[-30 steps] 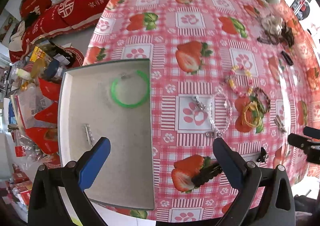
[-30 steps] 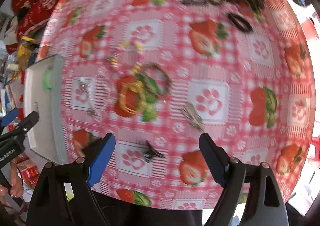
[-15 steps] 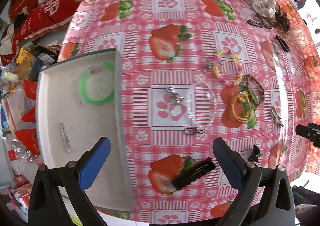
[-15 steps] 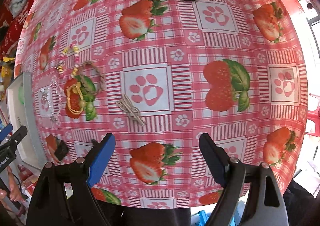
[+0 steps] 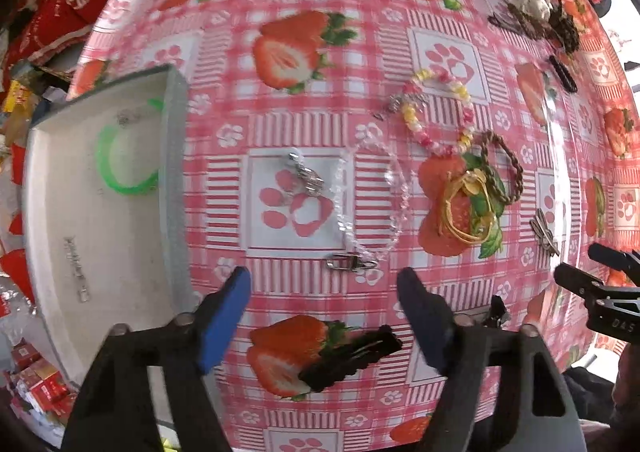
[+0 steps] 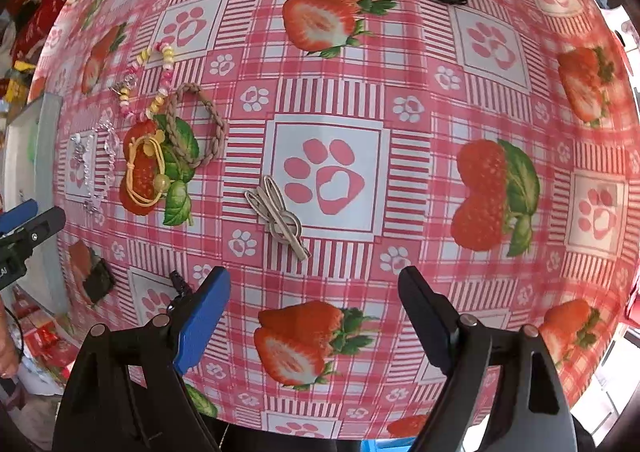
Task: Organize jewelry
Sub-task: 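Move both tools back over the jewelry on the tablecloth, then grasp the clear bead bracelet with the left tool while the right tool grasps the scissors-shaped clip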
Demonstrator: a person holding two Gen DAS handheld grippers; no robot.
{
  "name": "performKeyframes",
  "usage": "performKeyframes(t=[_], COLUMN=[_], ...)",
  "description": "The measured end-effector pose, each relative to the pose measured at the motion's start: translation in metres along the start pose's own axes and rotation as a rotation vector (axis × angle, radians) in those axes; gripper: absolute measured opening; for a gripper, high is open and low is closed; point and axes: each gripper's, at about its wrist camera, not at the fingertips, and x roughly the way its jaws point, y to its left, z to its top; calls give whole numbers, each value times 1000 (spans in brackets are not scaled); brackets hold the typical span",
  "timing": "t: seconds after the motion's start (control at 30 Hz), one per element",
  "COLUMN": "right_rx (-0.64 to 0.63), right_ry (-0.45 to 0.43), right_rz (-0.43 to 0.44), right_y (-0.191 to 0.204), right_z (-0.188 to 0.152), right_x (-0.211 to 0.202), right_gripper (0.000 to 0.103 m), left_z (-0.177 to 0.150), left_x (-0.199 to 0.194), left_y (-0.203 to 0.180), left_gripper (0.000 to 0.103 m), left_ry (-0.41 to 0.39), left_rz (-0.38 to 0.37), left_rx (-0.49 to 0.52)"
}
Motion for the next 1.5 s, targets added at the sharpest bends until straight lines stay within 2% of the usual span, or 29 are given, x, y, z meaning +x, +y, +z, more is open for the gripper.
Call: performKeyframes(t=[0.13,0.2,0.27,0.47,0.63,0.73,0.8,0.93,0.97,1.0,1.03,1.1,1.2,1.5], right_rx=[-27,-41,-57,-85,-128,-145,-146,-144,-145,-146,-147,-145,-126,-36], right_ry=[-5,-9,-9,4,-14,-22,-25,-36,-37,-39,-41,-44,-49,-83], right_rz=[-19,-27,-36,-57,-91,-94,-92,-94,-94,-96,-100,-99,-86,44], right_y=[-2,-2,1,-3,7,13,19,25,26,29,29,31,33,9], right_z=[4,5,7,13,9,7,4,2,1,0,0,-1,-1,2], right_x=[10,14,18,36,47,48,50,47,47,45,44,42,35,2], right_gripper=[87,87,87,81,81,77,72,57,51,42,38,17,11,11], left_z=[7,10,14,16,13,14,12,14,14,15,14,14,16,18], left_x=[15,20,30,39,48,50,50,49,48,45,42,38,29,3], left_y=[1,0,-1,-12,-36,-49,-55,-63,-65,-68,-69,-75,-81,-74], left_gripper=[77,64,61,61,60,50,41,36,22,15,14,14,14,14], left_ry=[22,37,64,64,59,53,50,51,46,40,42,35,17,-26], left_rz=[-34,-48,-59,-43,-6,13,7,-16,-22,-41,-55,-78,-113,-176], left_rx=[-44,-56,-64,-72,-43,-28,-27,-18,-13,-4,2,10,20,10])
